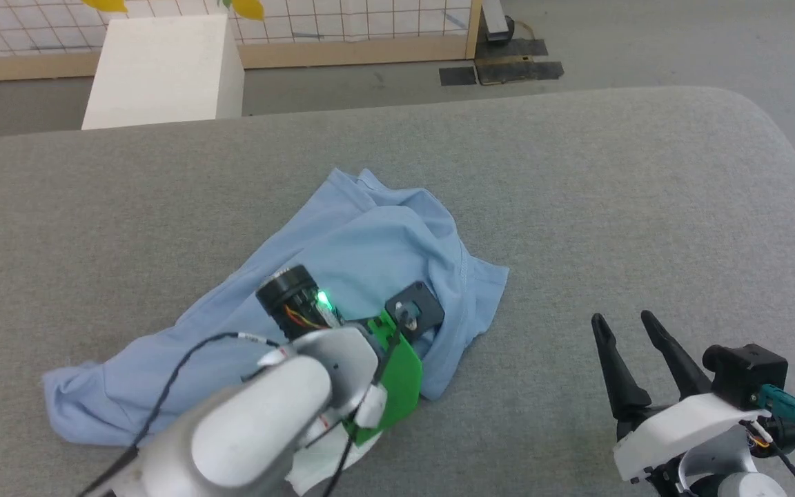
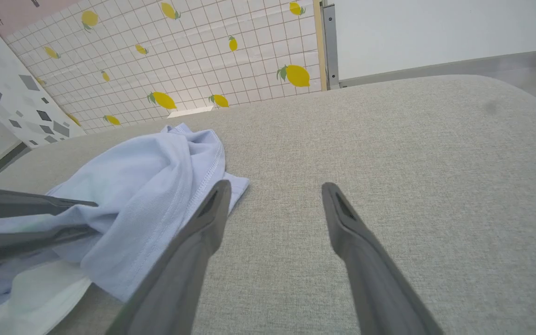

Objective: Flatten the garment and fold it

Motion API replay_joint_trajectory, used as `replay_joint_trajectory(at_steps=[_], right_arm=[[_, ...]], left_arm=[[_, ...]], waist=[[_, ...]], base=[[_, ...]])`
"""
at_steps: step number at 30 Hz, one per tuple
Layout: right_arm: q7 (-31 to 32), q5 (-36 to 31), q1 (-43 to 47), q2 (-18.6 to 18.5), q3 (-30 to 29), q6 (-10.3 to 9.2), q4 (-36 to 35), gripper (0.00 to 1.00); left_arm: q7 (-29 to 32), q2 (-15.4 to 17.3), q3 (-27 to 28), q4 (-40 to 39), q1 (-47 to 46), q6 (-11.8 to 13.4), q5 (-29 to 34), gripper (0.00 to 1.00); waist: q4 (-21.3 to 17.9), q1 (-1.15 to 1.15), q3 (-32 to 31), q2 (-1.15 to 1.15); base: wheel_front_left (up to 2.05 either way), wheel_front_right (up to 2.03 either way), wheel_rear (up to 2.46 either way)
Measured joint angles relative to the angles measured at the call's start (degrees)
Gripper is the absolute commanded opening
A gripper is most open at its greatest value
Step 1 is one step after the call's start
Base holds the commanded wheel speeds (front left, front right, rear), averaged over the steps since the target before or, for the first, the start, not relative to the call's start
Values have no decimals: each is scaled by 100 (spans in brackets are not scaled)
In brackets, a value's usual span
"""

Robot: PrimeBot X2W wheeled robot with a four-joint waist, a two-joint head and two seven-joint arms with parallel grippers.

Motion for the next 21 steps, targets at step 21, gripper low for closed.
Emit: replay_joint_trajectory(at_steps=[21], right_arm=[[-151,121,-252,0,86,0,96,100]], left_arm=[[-1575,1881,2577,1360,-1178,1925,-784,0]], waist=[[-155,0,611,0]], base=[[0,0,0]])
